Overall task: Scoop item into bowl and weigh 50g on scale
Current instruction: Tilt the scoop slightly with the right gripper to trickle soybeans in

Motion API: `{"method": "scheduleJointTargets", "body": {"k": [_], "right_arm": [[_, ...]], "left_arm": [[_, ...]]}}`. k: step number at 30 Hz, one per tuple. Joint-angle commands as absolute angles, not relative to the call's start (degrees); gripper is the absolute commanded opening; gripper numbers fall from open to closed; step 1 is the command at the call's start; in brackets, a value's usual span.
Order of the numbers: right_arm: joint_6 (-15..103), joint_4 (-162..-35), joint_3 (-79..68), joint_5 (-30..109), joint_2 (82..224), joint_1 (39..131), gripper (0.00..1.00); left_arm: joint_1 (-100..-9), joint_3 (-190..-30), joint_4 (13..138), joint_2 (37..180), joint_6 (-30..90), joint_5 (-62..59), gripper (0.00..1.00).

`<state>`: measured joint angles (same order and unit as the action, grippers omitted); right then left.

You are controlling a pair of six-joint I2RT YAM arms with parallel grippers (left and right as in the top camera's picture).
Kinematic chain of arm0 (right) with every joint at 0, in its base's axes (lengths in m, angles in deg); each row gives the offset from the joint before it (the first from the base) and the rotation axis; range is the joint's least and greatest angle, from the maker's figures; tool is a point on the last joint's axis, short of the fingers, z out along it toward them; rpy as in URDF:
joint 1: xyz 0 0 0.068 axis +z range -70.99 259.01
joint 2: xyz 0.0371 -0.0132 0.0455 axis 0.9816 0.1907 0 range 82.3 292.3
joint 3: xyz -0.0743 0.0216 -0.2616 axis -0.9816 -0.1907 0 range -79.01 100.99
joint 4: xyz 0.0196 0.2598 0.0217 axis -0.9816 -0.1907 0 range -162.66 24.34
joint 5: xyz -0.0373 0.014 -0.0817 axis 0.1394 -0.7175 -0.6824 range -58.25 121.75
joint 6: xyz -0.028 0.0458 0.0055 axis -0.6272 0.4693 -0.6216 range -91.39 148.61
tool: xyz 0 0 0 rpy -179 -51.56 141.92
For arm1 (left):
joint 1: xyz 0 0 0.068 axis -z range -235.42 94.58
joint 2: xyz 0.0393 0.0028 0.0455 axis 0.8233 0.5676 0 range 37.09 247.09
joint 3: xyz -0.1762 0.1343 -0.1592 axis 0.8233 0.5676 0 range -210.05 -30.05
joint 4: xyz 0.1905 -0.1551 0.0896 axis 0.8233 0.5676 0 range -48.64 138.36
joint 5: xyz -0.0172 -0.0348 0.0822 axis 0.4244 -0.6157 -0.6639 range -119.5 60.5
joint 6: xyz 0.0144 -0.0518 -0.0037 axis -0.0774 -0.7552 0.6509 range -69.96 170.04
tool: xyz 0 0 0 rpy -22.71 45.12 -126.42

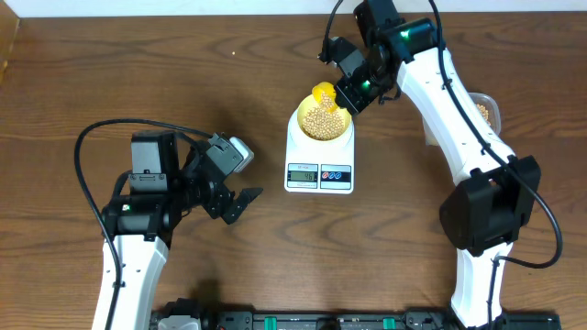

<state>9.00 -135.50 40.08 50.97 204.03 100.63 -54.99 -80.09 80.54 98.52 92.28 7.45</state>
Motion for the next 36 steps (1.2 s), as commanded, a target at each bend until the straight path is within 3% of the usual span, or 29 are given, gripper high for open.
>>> {"method": "scheduleJointTargets", "body": {"k": [1,14,36], "right_arm": [[8.0,-135.5,41.2,51.9,202.5,100.9,0.01],[8.9,-136.7,41.2,65.0,202.5,97.0,0.01],[8.8,-136.7,41.2,64.4,202.5,95.9,0.01]], "left_arm": [[-55.3,-79.9,80.7,98.8,92.7,7.3,0.97],[-55.2,-79.9,80.7,98.8,92.7,7.3,0.98],[-55.3,-79.9,80.7,98.8,92.7,7.3,0.98]]}}
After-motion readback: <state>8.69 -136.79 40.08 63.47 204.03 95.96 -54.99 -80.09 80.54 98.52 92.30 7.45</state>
